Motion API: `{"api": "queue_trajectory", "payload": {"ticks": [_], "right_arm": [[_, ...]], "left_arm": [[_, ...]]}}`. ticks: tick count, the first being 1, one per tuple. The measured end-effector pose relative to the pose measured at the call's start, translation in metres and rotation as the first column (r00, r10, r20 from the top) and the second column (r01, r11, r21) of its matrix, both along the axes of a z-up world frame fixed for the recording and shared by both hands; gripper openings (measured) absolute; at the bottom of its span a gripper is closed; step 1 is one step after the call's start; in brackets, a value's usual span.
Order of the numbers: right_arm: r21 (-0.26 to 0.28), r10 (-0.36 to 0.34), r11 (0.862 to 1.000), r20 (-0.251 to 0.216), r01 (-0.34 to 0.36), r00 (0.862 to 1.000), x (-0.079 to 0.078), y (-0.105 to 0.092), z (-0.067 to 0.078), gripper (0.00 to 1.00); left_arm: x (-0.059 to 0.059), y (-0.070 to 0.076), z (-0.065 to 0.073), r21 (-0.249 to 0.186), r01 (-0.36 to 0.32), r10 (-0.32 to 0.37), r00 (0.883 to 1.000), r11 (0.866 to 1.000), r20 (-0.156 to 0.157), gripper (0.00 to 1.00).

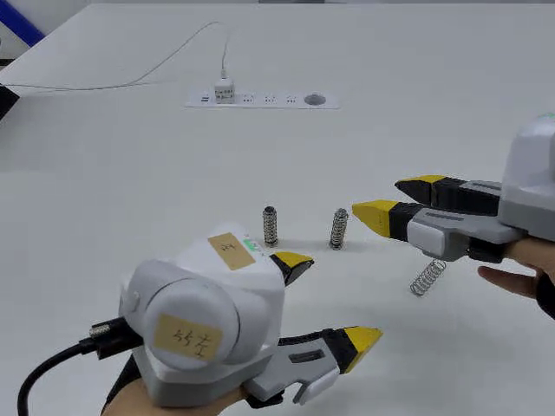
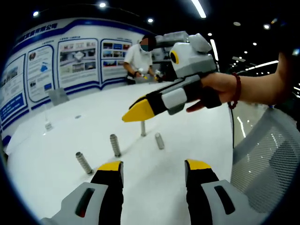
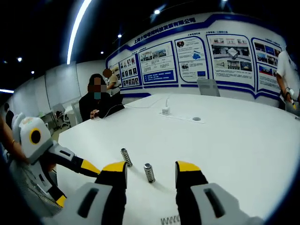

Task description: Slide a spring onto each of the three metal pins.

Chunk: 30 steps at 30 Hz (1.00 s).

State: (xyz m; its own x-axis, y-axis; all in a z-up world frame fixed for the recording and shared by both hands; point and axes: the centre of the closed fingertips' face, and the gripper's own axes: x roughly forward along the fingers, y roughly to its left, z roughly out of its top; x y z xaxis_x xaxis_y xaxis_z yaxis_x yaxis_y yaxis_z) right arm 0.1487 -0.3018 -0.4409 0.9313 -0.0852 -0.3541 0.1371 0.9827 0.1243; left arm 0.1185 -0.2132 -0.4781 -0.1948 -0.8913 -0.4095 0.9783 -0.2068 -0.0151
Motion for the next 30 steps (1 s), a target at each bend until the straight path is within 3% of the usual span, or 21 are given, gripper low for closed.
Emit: {"api": "queue_trajectory", "payload": {"ticks": [5, 14, 22, 25, 28, 30], "right_arm": [[0.005, -0.02, 1.0, -0.003, 0.02, 1.0, -0.013, -0.003, 0.002, 0.44], [0.019, -0.065, 0.998, -0.006, 0.065, 0.998, -0.037, -0.008, 0.001, 0.45], [0.016, -0.104, 0.994, -0.011, 0.104, 0.995, -0.059, -0.014, -0.002, 0.45], [0.018, -0.111, 0.994, -0.01, 0.111, 0.994, -0.066, -0.016, -0.002, 0.45], [0.02, -0.124, 0.992, -0.013, 0.124, 0.992, -0.074, -0.018, -0.003, 0.45], [0.027, -0.131, 0.991, -0.013, 0.131, 0.991, -0.077, -0.019, -0.004, 0.45]], "left_arm": [[-0.001, -0.008, 0.0, 0.001, -0.012, 0.012, 1.0, 1.0, -0.021, 0.53], [-0.01, -0.027, -0.005, 0.008, 0.004, -0.004, 1.0, 1.0, -0.017, 0.51], [-0.02, -0.043, -0.015, 0.016, 0.016, -0.015, 0.998, 1.0, -0.054, 0.5], [-0.022, -0.048, -0.017, 0.014, 0.02, -0.019, 0.998, 1.0, -0.052, 0.48], [-0.025, -0.056, -0.018, 0.003, 0.015, -0.015, 0.997, 1.0, -0.078, 0.47], [-0.025, -0.059, -0.02, 0.007, 0.014, -0.013, 0.997, 1.0, -0.075, 0.45]]}}
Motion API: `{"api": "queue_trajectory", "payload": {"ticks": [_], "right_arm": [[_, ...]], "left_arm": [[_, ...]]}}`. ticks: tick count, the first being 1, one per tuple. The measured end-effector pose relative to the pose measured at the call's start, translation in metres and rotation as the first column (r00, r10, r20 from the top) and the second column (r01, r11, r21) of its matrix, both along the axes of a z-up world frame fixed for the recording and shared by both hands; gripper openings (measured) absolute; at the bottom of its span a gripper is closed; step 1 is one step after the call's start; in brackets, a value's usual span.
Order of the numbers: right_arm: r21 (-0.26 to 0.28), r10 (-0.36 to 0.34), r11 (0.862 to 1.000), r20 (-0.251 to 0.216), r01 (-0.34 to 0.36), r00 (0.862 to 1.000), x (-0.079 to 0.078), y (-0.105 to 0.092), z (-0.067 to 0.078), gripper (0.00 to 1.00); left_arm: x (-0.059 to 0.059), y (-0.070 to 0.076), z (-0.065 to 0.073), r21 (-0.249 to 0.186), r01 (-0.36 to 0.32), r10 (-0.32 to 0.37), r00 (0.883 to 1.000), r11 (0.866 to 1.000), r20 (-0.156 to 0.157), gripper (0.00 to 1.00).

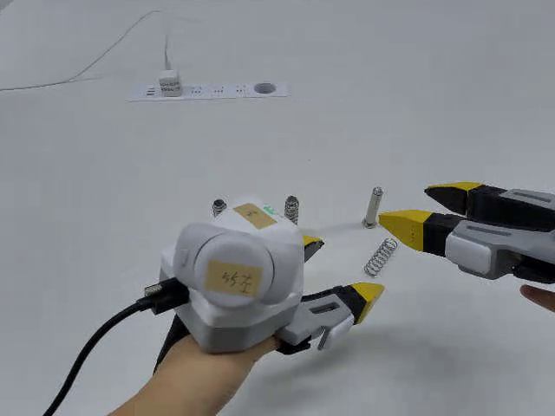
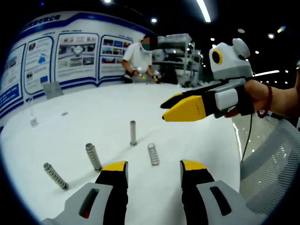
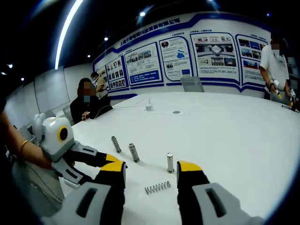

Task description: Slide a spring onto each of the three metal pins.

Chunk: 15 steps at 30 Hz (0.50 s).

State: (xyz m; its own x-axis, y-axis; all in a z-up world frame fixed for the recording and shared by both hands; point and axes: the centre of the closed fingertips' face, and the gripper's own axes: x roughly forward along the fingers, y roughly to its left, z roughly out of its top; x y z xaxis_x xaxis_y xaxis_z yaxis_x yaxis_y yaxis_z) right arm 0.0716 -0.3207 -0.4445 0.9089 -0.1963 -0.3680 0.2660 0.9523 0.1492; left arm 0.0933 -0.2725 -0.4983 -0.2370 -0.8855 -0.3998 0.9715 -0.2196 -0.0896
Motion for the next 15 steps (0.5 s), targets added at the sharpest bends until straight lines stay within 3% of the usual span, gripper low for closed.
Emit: {"api": "queue_trajectory", "payload": {"ticks": [2, 8, 15], "right_arm": [[-0.001, -0.004, 1.0, -0.004, 0.004, 1.0, -0.005, 0.0, -0.002, 0.45], [-0.003, 0.0, 1.0, 0.002, 0.0, 1.0, -0.017, 0.002, -0.004, 0.46], [0.0, -0.001, 1.0, 0.01, 0.001, 1.0, -0.026, 0.004, -0.005, 0.47]], "left_arm": [[0.0, -0.004, -0.004, 0.011, -0.001, 0.001, 1.0, 1.0, 0.009, 0.43], [-0.004, -0.015, -0.013, 0.024, -0.006, 0.006, 1.0, 1.0, -0.027, 0.41], [-0.009, -0.027, -0.023, 0.049, 0.0, 0.001, 0.999, 0.999, -0.037, 0.37]]}}
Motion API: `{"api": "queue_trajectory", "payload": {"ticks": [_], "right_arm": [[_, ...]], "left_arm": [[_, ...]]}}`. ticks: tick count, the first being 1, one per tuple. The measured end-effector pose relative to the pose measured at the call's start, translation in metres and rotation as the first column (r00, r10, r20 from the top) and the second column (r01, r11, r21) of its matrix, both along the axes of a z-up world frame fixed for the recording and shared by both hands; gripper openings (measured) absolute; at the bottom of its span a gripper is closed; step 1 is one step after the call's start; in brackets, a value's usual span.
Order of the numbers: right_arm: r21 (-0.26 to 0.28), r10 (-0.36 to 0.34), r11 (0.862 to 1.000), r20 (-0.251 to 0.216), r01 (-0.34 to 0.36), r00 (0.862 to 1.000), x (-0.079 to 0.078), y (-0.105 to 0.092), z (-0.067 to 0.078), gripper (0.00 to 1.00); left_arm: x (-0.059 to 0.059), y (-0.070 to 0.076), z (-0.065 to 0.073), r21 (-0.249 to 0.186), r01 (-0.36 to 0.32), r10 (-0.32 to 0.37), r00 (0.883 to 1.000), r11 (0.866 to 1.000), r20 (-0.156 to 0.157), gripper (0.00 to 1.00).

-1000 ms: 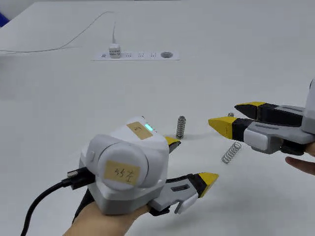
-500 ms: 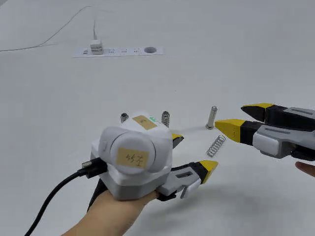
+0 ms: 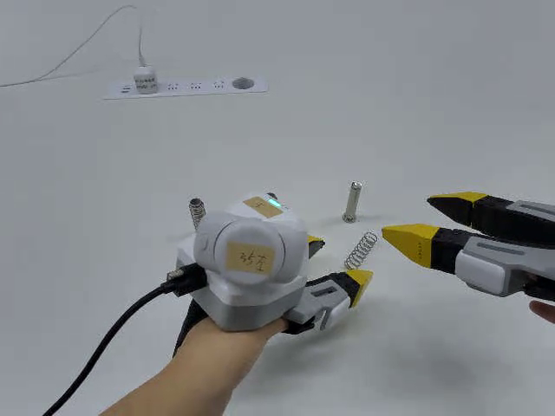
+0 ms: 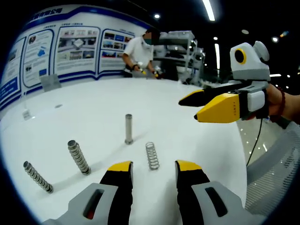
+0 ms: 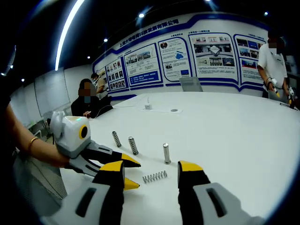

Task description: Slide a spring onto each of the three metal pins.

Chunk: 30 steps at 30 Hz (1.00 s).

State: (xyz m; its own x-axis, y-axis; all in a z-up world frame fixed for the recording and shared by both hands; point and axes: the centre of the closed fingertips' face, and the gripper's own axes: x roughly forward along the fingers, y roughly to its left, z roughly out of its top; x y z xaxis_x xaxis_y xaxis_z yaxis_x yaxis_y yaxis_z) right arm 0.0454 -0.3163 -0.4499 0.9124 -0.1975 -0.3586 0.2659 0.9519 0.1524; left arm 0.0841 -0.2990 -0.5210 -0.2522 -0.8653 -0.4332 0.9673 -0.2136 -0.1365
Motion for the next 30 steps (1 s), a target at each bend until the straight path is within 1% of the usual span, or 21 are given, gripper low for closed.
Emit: {"api": "queue_trajectory", "payload": {"ticks": [3, 6, 8, 10, 15, 17, 18, 20, 21, 22, 23, 24, 26, 30], "right_arm": [[-0.002, -0.008, 1.0, -0.011, 0.008, 1.0, -0.004, 0.0, -0.002, 0.46], [0.006, -0.018, 1.0, -0.01, 0.018, 1.0, -0.007, 0.001, -0.003, 0.45], [0.008, -0.028, 1.0, -0.012, 0.028, 1.0, -0.01, 0.001, -0.004, 0.45], [0.01, -0.034, 0.999, -0.012, 0.034, 0.999, -0.012, 0.001, -0.004, 0.45], [0.011, -0.043, 0.999, -0.011, 0.043, 0.999, -0.017, 0.001, -0.004, 0.44], [0.01, -0.046, 0.999, -0.013, 0.046, 0.999, -0.018, 0.001, -0.004, 0.44], [0.01, -0.047, 0.999, -0.012, 0.047, 0.999, -0.018, 0.001, -0.003, 0.44], [0.012, -0.049, 0.999, -0.011, 0.049, 0.999, -0.018, 0.001, -0.004, 0.44], [0.014, -0.05, 0.999, -0.012, 0.05, 0.999, -0.018, 0.001, -0.004, 0.44], [0.014, -0.05, 0.999, -0.013, 0.05, 0.999, -0.018, 0.002, -0.005, 0.44], [0.016, -0.05, 0.999, -0.014, 0.05, 0.999, -0.018, 0.002, -0.005, 0.44], [0.019, -0.051, 0.999, -0.014, 0.051, 0.999, -0.017, 0.002, -0.005, 0.44], [0.019, -0.049, 0.999, -0.013, 0.049, 0.999, -0.016, 0.001, -0.005, 0.44], [0.022, -0.051, 0.998, -0.01, 0.051, 0.999, -0.014, 0.0, -0.004, 0.43]], "left_arm": [[-0.003, -0.004, -0.004, 0.011, 0.006, -0.006, 1.0, 1.0, 0.013, 0.34], [-0.006, -0.008, -0.006, 0.015, 0.012, -0.012, 1.0, 1.0, 0.015, 0.32], [-0.007, -0.009, -0.009, 0.021, 0.015, -0.015, 0.999, 1.0, 0.031, 0.3], [-0.007, -0.01, -0.01, 0.021, 0.012, -0.013, 0.999, 1.0, 0.04, 0.27], [-0.006, -0.012, -0.011, 0.019, 0.002, -0.003, 0.999, 1.0, 0.037, 0.21], [-0.006, -0.013, -0.014, 0.034, 0.0, -0.001, 1.0, 0.999, 0.031, 0.19], [-0.006, -0.013, -0.016, 0.044, 0.001, -0.002, 0.999, 0.999, 0.038, 0.18], [-0.006, -0.013, -0.017, 0.048, 0.005, -0.007, 0.999, 0.999, 0.049, 0.17], [-0.006, -0.014, -0.018, 0.055, 0.004, -0.007, 0.999, 0.998, 0.049, 0.17], [-0.006, -0.014, -0.016, 0.049, 0.004, -0.006, 0.999, 0.999, 0.046, 0.17], [-0.006, -0.013, -0.016, 0.055, 0.002, -0.004, 0.999, 0.998, 0.04, 0.17], [-0.006, -0.013, -0.015, 0.056, 0.002, -0.004, 0.999, 0.998, 0.043, 0.16], [-0.006, -0.013, -0.016, 0.053, 0.011, -0.014, 0.998, 0.999, 0.064, 0.16], [-0.007, -0.013, -0.016, 0.056, 0.022, -0.027, 0.996, 0.998, 0.086, 0.13]]}}
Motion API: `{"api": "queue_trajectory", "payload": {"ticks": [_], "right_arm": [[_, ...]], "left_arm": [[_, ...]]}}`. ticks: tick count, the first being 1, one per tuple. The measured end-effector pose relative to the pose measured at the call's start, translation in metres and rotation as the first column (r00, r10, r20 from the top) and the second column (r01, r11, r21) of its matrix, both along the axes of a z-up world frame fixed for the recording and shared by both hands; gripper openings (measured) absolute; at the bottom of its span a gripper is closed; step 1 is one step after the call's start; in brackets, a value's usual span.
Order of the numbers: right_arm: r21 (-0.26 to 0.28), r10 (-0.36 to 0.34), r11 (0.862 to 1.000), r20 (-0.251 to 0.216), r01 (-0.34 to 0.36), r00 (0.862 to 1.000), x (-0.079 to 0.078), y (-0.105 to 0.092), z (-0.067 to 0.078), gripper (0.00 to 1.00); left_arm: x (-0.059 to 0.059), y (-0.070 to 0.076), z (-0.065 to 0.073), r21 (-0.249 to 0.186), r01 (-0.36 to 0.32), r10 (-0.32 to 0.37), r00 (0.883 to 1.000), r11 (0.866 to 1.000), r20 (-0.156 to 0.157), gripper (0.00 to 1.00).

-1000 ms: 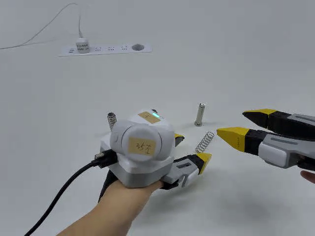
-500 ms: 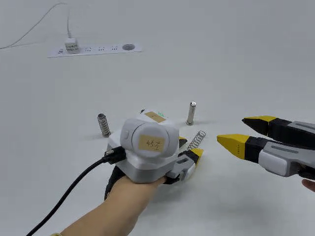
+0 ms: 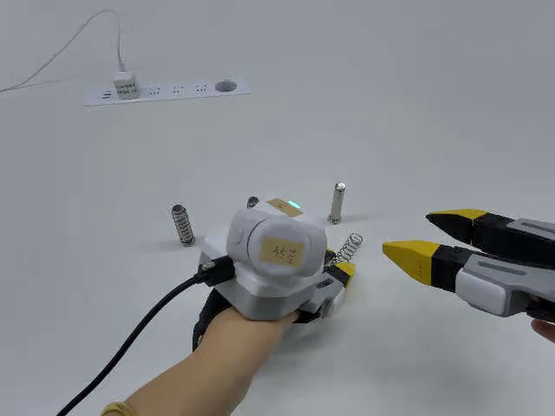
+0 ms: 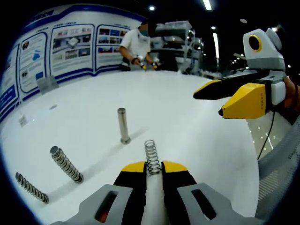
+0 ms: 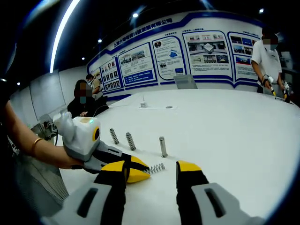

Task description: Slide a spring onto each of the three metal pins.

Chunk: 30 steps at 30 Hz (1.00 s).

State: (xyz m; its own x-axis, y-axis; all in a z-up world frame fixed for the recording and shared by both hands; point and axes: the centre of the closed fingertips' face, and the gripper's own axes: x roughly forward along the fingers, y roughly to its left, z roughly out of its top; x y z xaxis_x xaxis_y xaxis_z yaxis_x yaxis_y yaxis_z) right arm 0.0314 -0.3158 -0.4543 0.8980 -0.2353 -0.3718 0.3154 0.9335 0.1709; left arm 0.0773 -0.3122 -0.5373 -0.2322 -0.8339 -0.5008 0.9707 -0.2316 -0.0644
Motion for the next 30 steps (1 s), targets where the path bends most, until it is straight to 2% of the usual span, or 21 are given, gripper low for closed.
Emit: {"api": "queue_trajectory", "payload": {"ticks": [2, 5, 8, 12, 15, 18, 22, 26, 30], "right_arm": [[0.001, -0.002, 1.0, 0.001, 0.002, 1.0, 0.001, 0.0, 0.0, 0.43], [0.001, -0.001, 1.0, -0.001, 0.001, 1.0, 0.001, -0.001, 0.0, 0.43], [0.01, -0.005, 1.0, -0.006, 0.005, 1.0, 0.001, -0.001, -0.001, 0.43], [0.031, -0.014, 0.999, 0.004, 0.014, 1.0, 0.001, -0.001, 0.0, 0.43], [0.035, -0.014, 0.999, 0.008, 0.014, 1.0, 0.001, -0.001, 0.001, 0.43], [0.036, -0.004, 0.999, 0.013, 0.004, 1.0, 0.003, 0.001, 0.003, 0.43], [0.03, 0.011, 0.999, 0.021, -0.012, 1.0, 0.005, 0.003, 0.009, 0.43], [0.06, 0.018, 0.998, 0.047, -0.021, 0.999, 0.009, 0.006, 0.013, 0.44], [0.088, 0.016, 0.996, 0.071, -0.022, 0.997, 0.012, 0.008, 0.015, 0.44]], "left_arm": [[0.0, 0.0, 0.0, 0.0, 0.013, -0.013, 1.0, 1.0, 0.02, 0.12], [-0.005, 0.001, -0.001, 0.006, 0.08, -0.081, 0.994, 0.997, 0.079, 0.11], [-0.007, 0.002, -0.002, 0.019, 0.089, -0.09, 0.994, 0.996, 0.06, 0.1], [-0.006, 0.004, 0.001, 0.021, 0.094, -0.095, 0.994, 0.995, 0.053, 0.1], [-0.005, 0.006, 0.007, 0.001, 0.096, -0.096, 0.994, 0.995, 0.051, 0.1], [-0.006, 0.007, 0.02, -0.042, 0.097, -0.097, 0.995, 0.994, 0.019, 0.1], [-0.006, 0.011, 0.032, -0.067, 0.101, -0.101, 0.995, 0.993, 0.01, 0.1], [-0.005, 0.016, 0.044, -0.101, 0.096, -0.098, 0.995, 0.99, -0.018, 0.1], [-0.004, 0.023, 0.052, -0.127, 0.105, -0.109, 0.994, 0.986, -0.025, 0.1]]}}
